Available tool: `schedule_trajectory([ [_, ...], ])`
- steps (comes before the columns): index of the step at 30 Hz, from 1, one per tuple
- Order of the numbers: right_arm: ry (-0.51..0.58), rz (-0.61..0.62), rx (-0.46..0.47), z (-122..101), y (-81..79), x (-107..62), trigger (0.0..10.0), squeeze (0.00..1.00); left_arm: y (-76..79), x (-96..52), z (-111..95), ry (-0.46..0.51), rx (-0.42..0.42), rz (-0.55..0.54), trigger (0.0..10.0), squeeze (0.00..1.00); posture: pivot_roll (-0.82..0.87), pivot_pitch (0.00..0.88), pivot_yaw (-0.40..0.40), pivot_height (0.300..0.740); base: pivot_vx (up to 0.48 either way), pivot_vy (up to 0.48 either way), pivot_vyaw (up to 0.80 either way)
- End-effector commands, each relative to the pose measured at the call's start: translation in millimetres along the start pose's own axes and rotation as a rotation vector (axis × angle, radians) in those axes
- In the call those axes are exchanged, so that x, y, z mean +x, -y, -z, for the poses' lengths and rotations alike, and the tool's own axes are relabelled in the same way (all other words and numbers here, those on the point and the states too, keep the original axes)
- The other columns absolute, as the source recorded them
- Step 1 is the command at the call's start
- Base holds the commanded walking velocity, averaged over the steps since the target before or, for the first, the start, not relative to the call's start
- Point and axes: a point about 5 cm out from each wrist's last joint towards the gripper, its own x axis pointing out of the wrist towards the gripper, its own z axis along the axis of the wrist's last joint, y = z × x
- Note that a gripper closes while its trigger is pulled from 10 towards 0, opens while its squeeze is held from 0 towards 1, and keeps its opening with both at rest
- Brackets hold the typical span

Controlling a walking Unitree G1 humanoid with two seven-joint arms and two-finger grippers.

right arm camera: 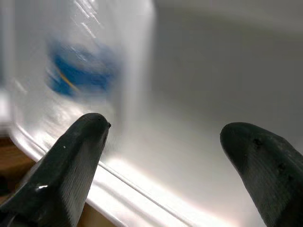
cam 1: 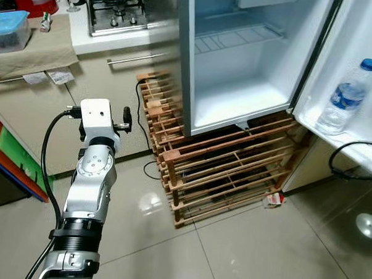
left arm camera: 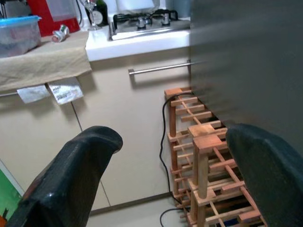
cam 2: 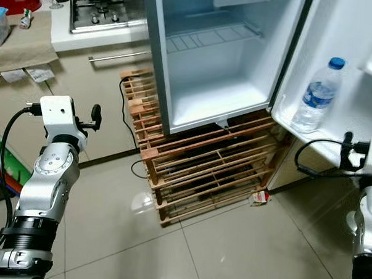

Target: Restocking fridge

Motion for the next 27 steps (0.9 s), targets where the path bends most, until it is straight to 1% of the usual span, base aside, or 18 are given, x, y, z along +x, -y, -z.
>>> schedule_trajectory([
  [1, 0.052, -0.057, 0.081, -11, -25.3, -0.6, 10.0, 0.00, 0.6, 0.6, -1, -0.001, -0.002, 0.003, 10.0, 0.00, -0.11, 0.005, 0.076, 0.740, 0.000, 0.000, 0.00],
  [5, 0.082, -0.147, 0.159, -17, -61.9, -9.1, 10.0, 0.00, 1.3, 0.7, 0, 0.000, 0.003, -0.001, 10.0, 0.00, -0.10, 0.000, 0.070, 0.740, 0.000, 0.000, 0.19],
  [6, 0.082, -0.147, 0.159, -17, -61.9, -9.1, 10.0, 0.00, 1.3, 0.7, 0, 0.000, 0.003, -0.001, 10.0, 0.00, -0.10, 0.000, 0.070, 0.740, 0.000, 0.000, 0.77],
  [7, 0.083, -0.244, 0.248, -22, -101.8, -24.0, 10.0, 0.00, -0.6, 0.8, 0, 0.005, 0.018, 0.000, 10.0, 0.00, -0.10, 0.000, 0.066, 0.740, 0.000, 0.000, 0.71],
  [8, 0.083, -0.244, 0.248, -22, -101.8, -24.0, 10.0, 0.00, -0.6, 0.8, 0, 0.005, 0.018, 0.000, 10.0, 0.00, -0.10, 0.000, 0.066, 0.740, 0.000, 0.000, 0.71],
  [9, 0.078, -0.310, 0.313, -25, -127.1, -36.0, 10.0, 0.00, -2.2, 0.7, 1, 0.007, 0.025, 0.002, 10.0, 0.00, -0.10, 0.000, 0.064, 0.740, 0.000, 0.000, 0.69],
  [10, 0.078, -0.310, 0.313, -25, -127.1, -36.0, 10.0, 0.00, -2.2, 0.7, 1, 0.007, 0.025, 0.002, 10.0, 0.00, -0.10, 0.000, 0.064, 0.740, 0.000, 0.000, 0.69],
  [11, 0.060, -0.351, 0.362, -25, -143.5, -45.5, 10.0, 0.00, -5.0, -0.5, 0, 0.032, 0.076, 0.002, 10.0, 0.00, -0.09, 0.000, 0.058, 0.740, 0.000, 0.000, 0.68],
  [13, 0.029, -0.397, 0.410, -24, -161.3, -57.4, 10.0, 0.00, -11.4, -2.8, 2, 0.032, 0.087, -0.018, 10.0, 0.00, -0.09, 0.000, 0.047, 0.740, 0.000, 0.000, 0.67],
  [14, 0.029, -0.397, 0.410, -24, -161.3, -57.4, 10.0, 0.00, -11.4, -2.8, 2, 0.032, 0.087, -0.018, 10.0, 0.00, -0.09, 0.000, 0.047, 0.740, 0.000, 0.000, 0.66],
  [16, 0.001, -0.435, 0.446, -23, -174.1, -67.6, 10.0, 0.00, -15.7, -7.9, 6, 0.014, 0.061, -0.032, 10.0, 0.00, -0.08, 0.000, 0.039, 0.740, 0.000, 0.000, 0.65],
  [17, 0.001, -0.435, 0.446, -23, -174.1, -67.6, 10.0, 0.00, -15.7, -7.9, 6, 0.014, 0.061, -0.032, 10.0, 0.00, -0.08, 0.000, 0.039, 0.740, 0.000, 0.000, 0.64],
  [19, -0.018, -0.437, 0.466, -21, -175.7, -67.7, 10.0, 0.00, -9.1, -11.4, 7, 0.016, 0.038, -0.005, 10.0, 0.00, -0.07, 0.000, 0.025, 0.740, 0.000, 0.000, 0.63],
  [20, -0.022, -0.452, 0.470, -22, -177.3, -67.1, 10.0, 0.00, -1.3, -11.9, 6, 0.025, 0.038, 0.020, 10.0, 0.00, -0.07, 0.000, 0.015, 0.740, 0.000, 0.000, 0.62],
  [21, -0.022, -0.452, 0.470, -22, -177.3, -67.1, 10.0, 0.00, -1.3, -11.9, 6, 0.025, 0.038, 0.020, 10.0, 0.00, -0.07, 0.000, 0.015, 0.740, 0.000, 0.000, 0.62],
  [22, -0.020, -0.470, 0.457, -23, -178.5, -65.9, 10.0, 0.00, 6.0, -11.4, 2, 0.045, 0.050, 0.045, 10.0, 0.00, -0.07, 0.000, 0.011, 0.740, 0.000, 0.000, 0.58],
  [24, -0.014, -0.472, 0.450, -26, -179.3, -61.5, 10.0, 0.00, 10.5, -11.1, -2, 0.075, 0.075, 0.064, 10.0, 0.00, -0.07, 0.000, 0.008, 0.740, 0.000, 0.000, 0.57],
  [27, -0.004, -0.476, 0.445, -28, -179.6, -58.5, 10.0, 0.00, 12.9, -11.4, -2, 0.085, 0.081, 0.078, 10.0, 0.00, -0.07, 0.000, 0.004, 0.740, 0.000, 0.000, 0.56],
])
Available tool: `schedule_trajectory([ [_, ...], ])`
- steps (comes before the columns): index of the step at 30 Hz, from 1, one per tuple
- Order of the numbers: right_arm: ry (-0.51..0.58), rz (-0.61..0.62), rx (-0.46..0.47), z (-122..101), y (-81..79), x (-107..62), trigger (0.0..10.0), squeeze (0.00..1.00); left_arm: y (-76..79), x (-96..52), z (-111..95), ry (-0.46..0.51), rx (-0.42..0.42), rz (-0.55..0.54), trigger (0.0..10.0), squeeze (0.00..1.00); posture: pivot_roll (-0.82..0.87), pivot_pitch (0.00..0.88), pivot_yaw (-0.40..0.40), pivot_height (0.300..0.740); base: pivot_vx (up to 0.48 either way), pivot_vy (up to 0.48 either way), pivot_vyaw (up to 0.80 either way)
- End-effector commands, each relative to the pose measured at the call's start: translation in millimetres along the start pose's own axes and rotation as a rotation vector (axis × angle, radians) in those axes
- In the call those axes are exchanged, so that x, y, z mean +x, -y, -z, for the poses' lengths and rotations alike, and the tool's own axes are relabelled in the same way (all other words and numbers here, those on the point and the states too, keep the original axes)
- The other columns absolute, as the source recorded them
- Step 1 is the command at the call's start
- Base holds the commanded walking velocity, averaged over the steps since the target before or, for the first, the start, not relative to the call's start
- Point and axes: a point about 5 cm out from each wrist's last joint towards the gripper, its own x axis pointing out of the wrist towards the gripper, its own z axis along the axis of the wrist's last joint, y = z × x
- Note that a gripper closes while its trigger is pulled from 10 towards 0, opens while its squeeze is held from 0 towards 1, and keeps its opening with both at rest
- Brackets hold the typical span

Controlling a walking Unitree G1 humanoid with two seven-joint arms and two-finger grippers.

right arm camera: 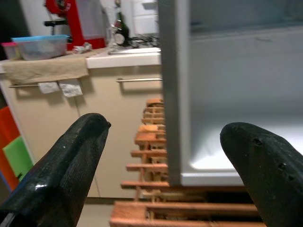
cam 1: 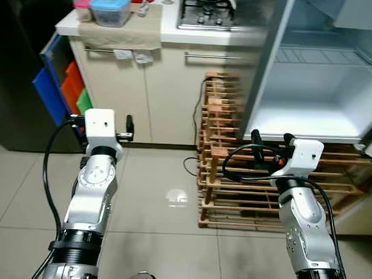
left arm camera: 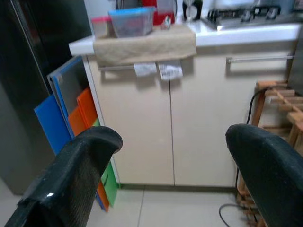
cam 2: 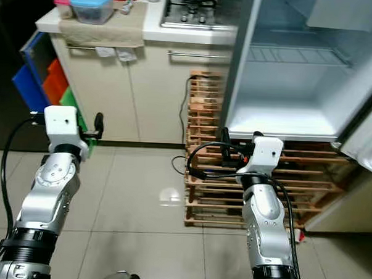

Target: Restocking fridge

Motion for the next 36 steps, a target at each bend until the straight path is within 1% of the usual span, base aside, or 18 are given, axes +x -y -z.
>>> schedule_trajectory([
  [1, 0.006, -0.010, -0.010, -5, 0.3, 4.8, 10.0, 0.00, 4.3, 1.1, -8, 0.042, 0.022, 0.028, 10.0, 0.00, -0.07, 0.000, 0.004, 0.740, 0.000, 0.000, 0.57],
  [3, 0.009, -0.012, -0.010, -6, -0.3, 5.9, 10.0, 0.00, 5.3, 1.0, -8, 0.042, 0.020, 0.035, 10.0, 0.00, -0.07, 0.000, 0.004, 0.740, 0.000, 0.000, 0.56],
  [4, 0.015, 0.005, -0.007, -8, 0.5, 8.9, 10.0, 0.00, 14.1, -0.3, -12, 0.059, -0.029, 0.098, 10.0, 0.00, -0.07, 0.000, 0.000, 0.740, 0.000, 0.000, 0.57],
  [5, 0.015, 0.017, -0.008, -8, 1.5, 10.0, 10.0, 0.00, 18.7, -1.4, -14, 0.074, -0.058, 0.133, 10.0, 0.00, -0.07, 0.000, 0.000, 0.740, 0.000, 0.000, 0.57],
  [6, 0.021, 0.029, 0.004, -9, 3.5, 10.9, 10.0, 0.00, 25.7, -3.9, -22, 0.130, -0.082, 0.184, 10.0, 0.00, -0.07, 0.000, -0.003, 0.740, 0.000, 0.000, 0.00],
  [7, 0.021, 0.029, 0.004, -9, 3.5, 10.9, 10.0, 0.00, 25.7, -3.9, -22, 0.130, -0.082, 0.184, 10.0, 0.00, -0.07, 0.000, -0.003, 0.740, 0.000, 0.000, 0.00],
  [8, 0.031, 0.039, 0.009, -10, 4.6, 11.1, 10.0, 0.00, 27.3, -6.0, -28, 0.182, -0.068, 0.198, 10.0, 0.00, -0.07, 0.000, -0.003, 0.740, 0.000, 0.000, 0.00],
  [10, 0.033, 0.045, 0.014, -9, 5.0, 10.9, 10.0, 0.00, 28.0, -7.2, -29, 0.195, -0.068, 0.210, 10.0, 0.00, -0.07, 0.000, -0.003, 0.740, 0.000, 0.000, 0.00],
  [11, 0.030, 0.051, 0.020, -8, 5.0, 10.6, 10.0, 0.00, 27.4, -8.3, -27, 0.201, -0.055, 0.220, 10.0, 0.00, -0.07, 0.000, -0.001, 0.740, 0.000, 0.000, 0.00],
  [14, 0.024, 0.049, 0.024, -6, 3.7, 10.0, 10.0, 0.00, 25.1, -8.3, -26, 0.197, -0.043, 0.206, 10.0, 0.00, -0.07, 0.000, -0.001, 0.740, 0.000, 0.000, 0.00],
  [17, 0.018, 0.043, 0.030, -4, 0.4, 10.3, 10.0, 0.00, 19.8, -5.5, -23, 0.169, -0.064, 0.170, 10.0, 0.00, -0.06, 0.000, 0.000, 0.740, 0.000, 0.000, 0.00],
  [22, 0.014, 0.028, 0.029, -3, -2.5, 11.0, 10.0, 0.00, 14.9, -1.9, -23, 0.154, -0.107, 0.137, 10.0, 0.00, -0.07, 0.000, -0.003, 0.740, 0.396, 0.271, 0.00],
  [25, 0.014, 0.024, 0.025, -3, -1.0, 11.9, 10.0, 0.00, 12.8, -0.6, -21, 0.141, -0.132, 0.117, 10.0, 0.00, -0.07, 0.000, -0.005, 0.740, 0.000, 0.440, 0.00],
  [29, 0.016, 0.021, 0.023, -4, 0.0, 12.6, 10.0, 0.00, 13.2, -0.1, -20, 0.133, -0.135, 0.116, 10.0, 0.00, -0.07, 0.000, -0.006, 0.740, 0.000, 0.442, 0.00],
  [30, 0.016, 0.019, 0.022, -4, 0.2, 12.7, 10.0, 0.00, 13.4, 0.4, -19, 0.129, -0.120, 0.117, 10.0, 0.00, -0.07, 0.000, -0.007, 0.740, 0.000, 0.439, 0.00],
  [36, 0.014, 0.007, 0.023, -3, -2.3, 13.1, 10.0, 0.00, 13.9, 0.6, -19, 0.126, -0.114, 0.122, 10.0, 0.00, -0.06, 0.000, -0.009, 0.740, 0.277, 0.391, 0.00],
])
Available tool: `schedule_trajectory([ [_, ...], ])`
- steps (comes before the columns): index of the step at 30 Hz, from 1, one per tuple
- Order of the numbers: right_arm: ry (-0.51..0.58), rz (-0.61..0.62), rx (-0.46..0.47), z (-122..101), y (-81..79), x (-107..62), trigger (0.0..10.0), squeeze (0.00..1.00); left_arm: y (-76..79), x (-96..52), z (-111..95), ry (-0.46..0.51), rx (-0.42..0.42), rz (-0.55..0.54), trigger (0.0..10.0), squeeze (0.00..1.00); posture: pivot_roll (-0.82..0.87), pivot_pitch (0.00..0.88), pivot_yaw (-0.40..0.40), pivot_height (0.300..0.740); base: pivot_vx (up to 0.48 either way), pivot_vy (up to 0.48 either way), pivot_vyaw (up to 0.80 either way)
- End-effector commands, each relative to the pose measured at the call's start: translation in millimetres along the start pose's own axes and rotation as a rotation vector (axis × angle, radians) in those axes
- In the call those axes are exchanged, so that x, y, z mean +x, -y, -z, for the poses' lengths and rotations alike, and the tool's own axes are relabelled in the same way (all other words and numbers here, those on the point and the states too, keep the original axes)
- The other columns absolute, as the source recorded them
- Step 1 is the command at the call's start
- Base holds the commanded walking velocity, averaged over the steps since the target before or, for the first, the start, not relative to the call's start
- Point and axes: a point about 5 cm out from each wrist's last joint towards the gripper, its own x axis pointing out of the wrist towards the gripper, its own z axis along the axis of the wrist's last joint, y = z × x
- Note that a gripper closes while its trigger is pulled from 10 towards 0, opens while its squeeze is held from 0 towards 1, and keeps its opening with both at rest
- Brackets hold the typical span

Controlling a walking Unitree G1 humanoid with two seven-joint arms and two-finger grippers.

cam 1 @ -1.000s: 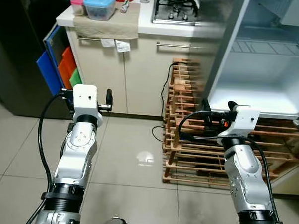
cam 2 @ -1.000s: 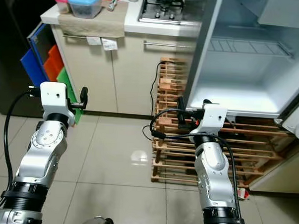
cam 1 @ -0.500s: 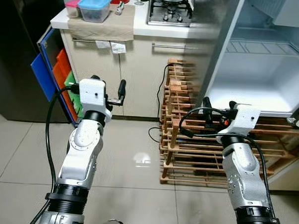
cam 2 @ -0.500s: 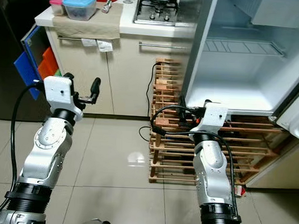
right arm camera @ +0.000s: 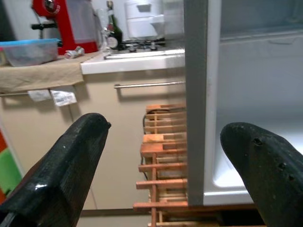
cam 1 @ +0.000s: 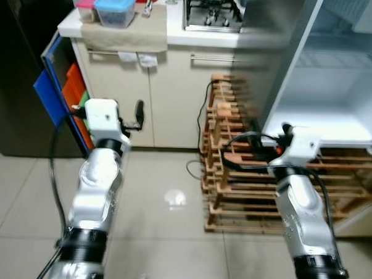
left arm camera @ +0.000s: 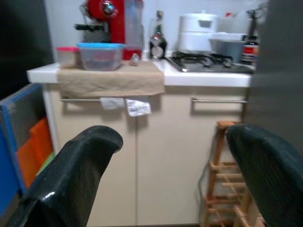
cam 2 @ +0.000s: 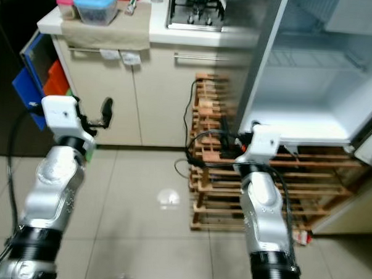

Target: Restocking fridge

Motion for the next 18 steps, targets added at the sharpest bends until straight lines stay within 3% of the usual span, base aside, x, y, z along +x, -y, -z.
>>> schedule_trajectory([
  [1, 0.016, -0.026, 0.000, -3, -6.7, 2.5, 10.0, 0.00, -5.9, 2.2, -3, 0.006, 0.019, -0.015, 10.0, 0.00, -0.06, 0.000, -0.009, 0.740, 0.289, 0.382, 0.00],
  [12, 0.019, -0.041, 0.000, -3, -9.6, 5.4, 10.0, 0.00, -4.8, 5.8, -6, 0.013, 0.054, -0.016, 10.0, 0.00, -0.05, 0.000, -0.014, 0.740, 0.345, 0.328, 0.00],
  [16, 0.024, -0.035, -0.016, -3, -9.4, 5.8, 10.0, 0.00, -0.4, 5.6, -2, -0.008, 0.135, -0.007, 10.0, 0.00, -0.05, 0.000, -0.013, 0.740, 0.169, 0.139, 0.00],
  [18, 0.065, -0.012, -0.136, -14, -12.5, 9.4, 10.0, 0.00, 6.0, 5.1, -5, 0.001, 0.145, 0.019, 10.0, 0.00, -0.05, 0.000, -0.013, 0.740, 0.000, 0.000, 0.00],
])
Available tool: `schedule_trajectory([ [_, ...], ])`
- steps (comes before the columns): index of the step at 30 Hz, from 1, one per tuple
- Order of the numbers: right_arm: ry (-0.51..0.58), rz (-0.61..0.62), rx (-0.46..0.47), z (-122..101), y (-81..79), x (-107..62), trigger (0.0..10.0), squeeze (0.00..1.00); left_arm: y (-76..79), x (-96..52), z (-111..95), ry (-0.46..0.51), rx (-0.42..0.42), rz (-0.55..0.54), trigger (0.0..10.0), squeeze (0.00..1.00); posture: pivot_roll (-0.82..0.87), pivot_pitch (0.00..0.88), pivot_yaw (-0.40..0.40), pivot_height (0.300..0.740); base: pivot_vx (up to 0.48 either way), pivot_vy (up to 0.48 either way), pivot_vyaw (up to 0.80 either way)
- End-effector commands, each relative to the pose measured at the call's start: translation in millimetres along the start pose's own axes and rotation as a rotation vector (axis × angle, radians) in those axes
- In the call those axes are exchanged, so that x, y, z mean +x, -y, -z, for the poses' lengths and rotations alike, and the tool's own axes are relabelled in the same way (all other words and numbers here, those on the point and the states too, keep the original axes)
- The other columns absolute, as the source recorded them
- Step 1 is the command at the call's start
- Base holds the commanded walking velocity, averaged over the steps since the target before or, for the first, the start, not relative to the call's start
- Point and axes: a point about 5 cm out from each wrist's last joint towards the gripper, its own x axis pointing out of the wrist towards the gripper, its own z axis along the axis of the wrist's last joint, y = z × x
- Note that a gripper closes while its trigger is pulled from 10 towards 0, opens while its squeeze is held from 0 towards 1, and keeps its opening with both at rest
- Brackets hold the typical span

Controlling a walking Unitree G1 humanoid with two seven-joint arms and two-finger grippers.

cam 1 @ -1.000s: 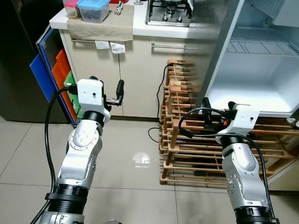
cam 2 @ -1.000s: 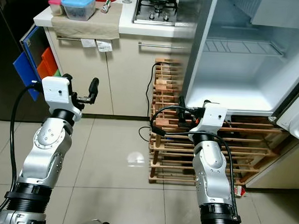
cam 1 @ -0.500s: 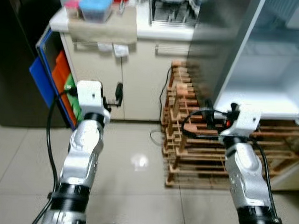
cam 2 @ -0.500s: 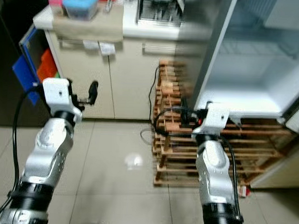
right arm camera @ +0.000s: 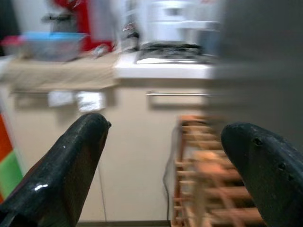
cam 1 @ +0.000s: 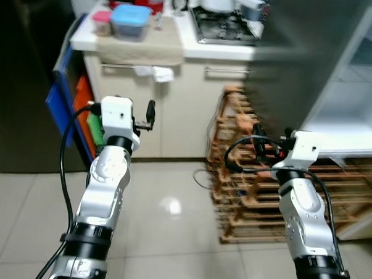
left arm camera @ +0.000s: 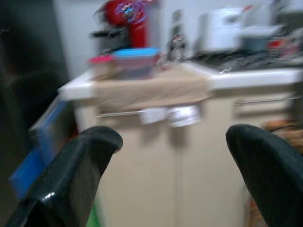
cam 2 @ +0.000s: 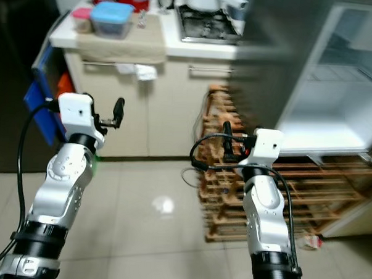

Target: Restocking fridge

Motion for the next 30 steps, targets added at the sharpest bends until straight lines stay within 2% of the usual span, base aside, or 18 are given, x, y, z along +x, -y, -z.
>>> schedule_trajectory([
  [1, 0.071, -0.001, -0.070, -17, -1.4, 4.8, 10.0, 0.00, 9.0, 1.7, -10, 0.036, -0.003, 0.034, 10.0, 0.00, -0.05, 0.000, -0.011, 0.740, 0.000, 0.000, 0.00],
  [5, 0.075, -0.046, -0.029, -23, -15.2, 11.3, 10.0, 0.00, 9.6, 5.0, -23, 0.095, -0.016, 0.023, 10.0, 0.00, -0.05, 0.000, -0.011, 0.740, 0.432, 0.000, 0.00],
  [7, 0.050, -0.065, 0.004, -18, -18.8, 13.4, 10.0, 0.00, 10.1, 7.8, -25, 0.090, -0.042, 0.007, 10.0, 0.00, -0.05, 0.000, -0.011, 0.740, 0.467, 0.000, 0.00],
  [11, 0.047, -0.083, 0.000, -18, -21.3, 15.1, 10.0, 0.00, 12.7, 8.3, -20, 0.063, -0.040, 0.011, 10.0, 0.00, -0.04, 0.000, -0.015, 0.740, 0.462, 0.000, 0.00],
  [17, 0.043, -0.061, 0.002, -18, -18.2, 15.9, 10.0, 0.00, 15.5, 8.9, -19, 0.056, -0.017, 0.048, 10.0, 0.00, -0.04, 0.000, -0.021, 0.740, 0.468, 0.000, 0.50],
  [22, 0.047, -0.057, 0.012, -18, -17.3, 15.9, 10.0, 0.00, 22.7, 12.8, -23, 0.061, -0.008, 0.106, 10.0, 0.00, -0.04, 0.000, -0.022, 0.740, 0.480, 0.000, 0.00],
  [30, 0.047, -0.061, 0.011, -18, -17.9, 16.1, 10.0, 0.00, 24.1, 13.6, -24, 0.065, -0.012, 0.108, 10.0, 0.00, -0.05, 0.000, -0.023, 0.740, 0.480, 0.000, 0.00],
])
